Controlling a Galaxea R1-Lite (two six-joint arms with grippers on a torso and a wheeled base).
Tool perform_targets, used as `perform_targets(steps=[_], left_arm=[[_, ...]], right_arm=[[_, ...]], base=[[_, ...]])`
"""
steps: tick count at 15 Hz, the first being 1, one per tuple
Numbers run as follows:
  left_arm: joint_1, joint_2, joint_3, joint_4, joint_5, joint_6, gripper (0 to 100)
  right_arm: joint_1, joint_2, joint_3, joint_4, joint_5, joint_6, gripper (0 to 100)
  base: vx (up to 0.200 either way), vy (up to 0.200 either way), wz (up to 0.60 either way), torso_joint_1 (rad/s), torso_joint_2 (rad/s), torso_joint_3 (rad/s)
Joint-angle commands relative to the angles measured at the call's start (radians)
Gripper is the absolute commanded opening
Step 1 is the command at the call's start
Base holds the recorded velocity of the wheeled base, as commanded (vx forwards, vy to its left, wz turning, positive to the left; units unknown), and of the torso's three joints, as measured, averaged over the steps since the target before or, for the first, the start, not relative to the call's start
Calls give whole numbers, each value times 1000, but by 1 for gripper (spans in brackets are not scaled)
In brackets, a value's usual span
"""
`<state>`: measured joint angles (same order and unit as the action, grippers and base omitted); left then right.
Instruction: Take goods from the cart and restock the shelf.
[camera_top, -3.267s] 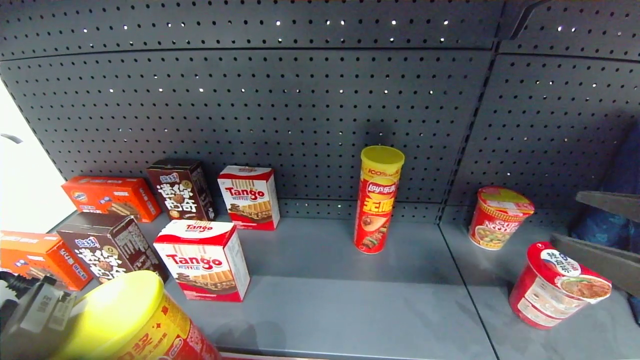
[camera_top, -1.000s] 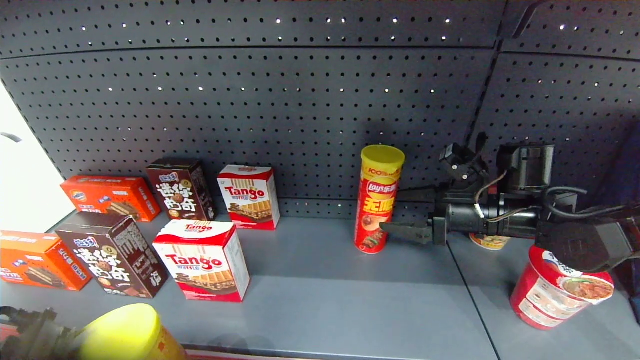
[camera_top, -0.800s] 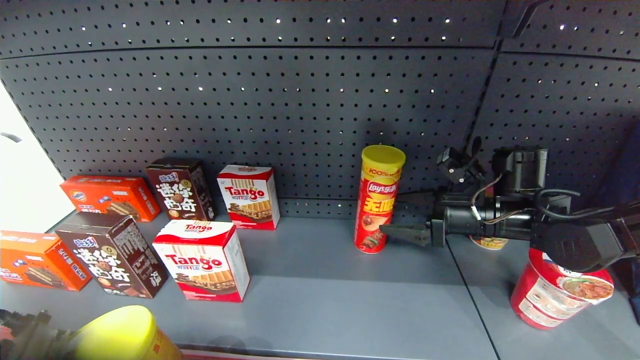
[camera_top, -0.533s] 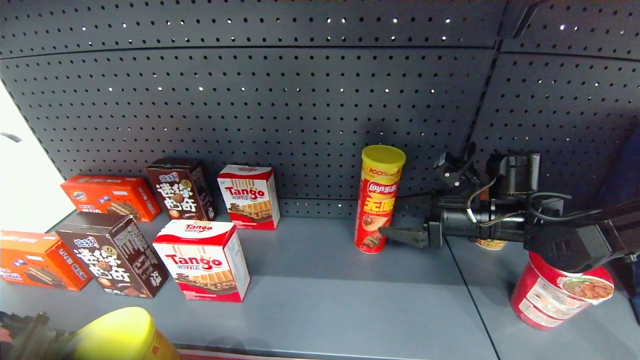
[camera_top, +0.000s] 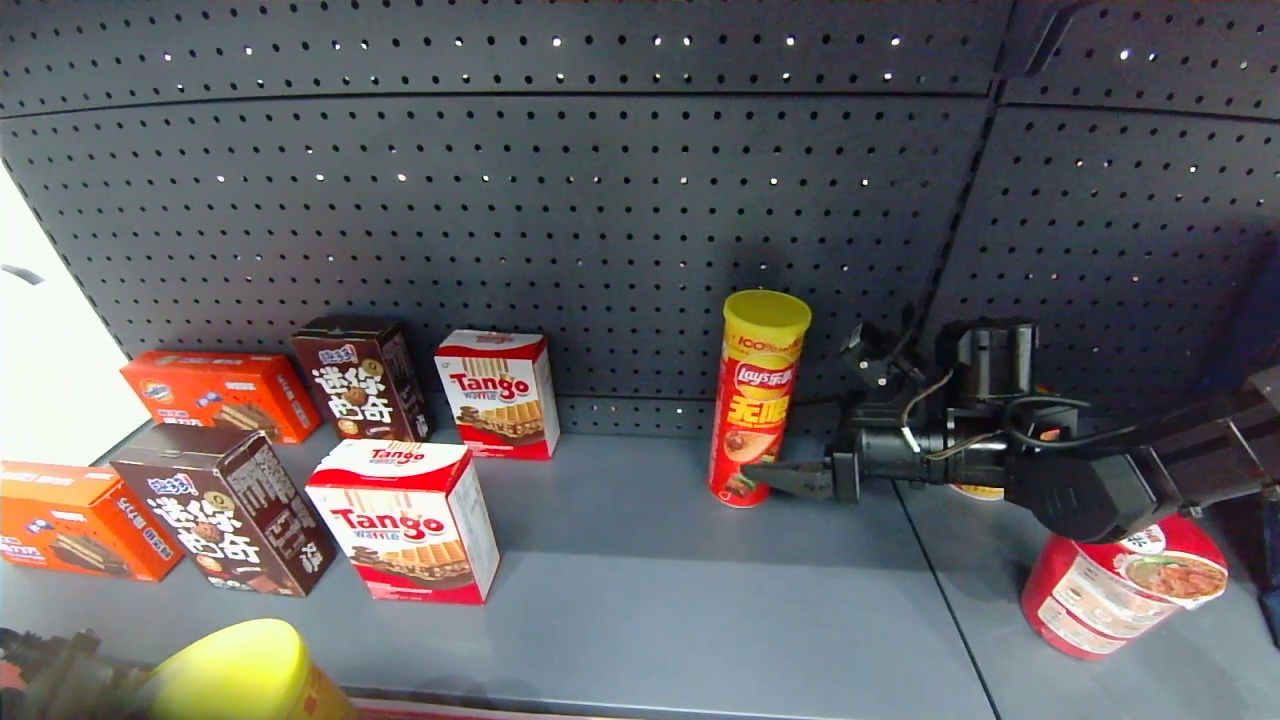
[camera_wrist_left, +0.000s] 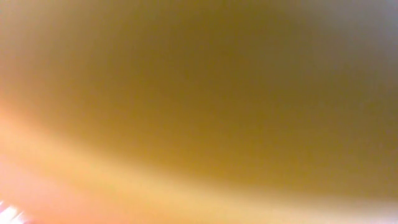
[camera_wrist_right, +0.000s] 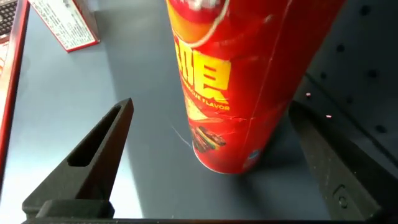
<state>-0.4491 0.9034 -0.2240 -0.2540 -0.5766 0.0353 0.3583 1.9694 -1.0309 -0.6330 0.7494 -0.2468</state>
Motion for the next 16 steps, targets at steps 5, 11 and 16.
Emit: perform_targets(steps=[5,11,16], left_arm=[[0,2,5,-1,0,-18,0],[1,-18,17,-2,1,-20,0],[1,-26,26,-5,0,-20,0]], right_arm=[[18,80,-49,-13,4,0,100],[39,125,-97,-16,24,0,100],[39,108,-77,-16,8,-8,0]], base=[[0,0,0,0,0,0],[0,0,0,0,0,0],[0,0,0,0,0,0]])
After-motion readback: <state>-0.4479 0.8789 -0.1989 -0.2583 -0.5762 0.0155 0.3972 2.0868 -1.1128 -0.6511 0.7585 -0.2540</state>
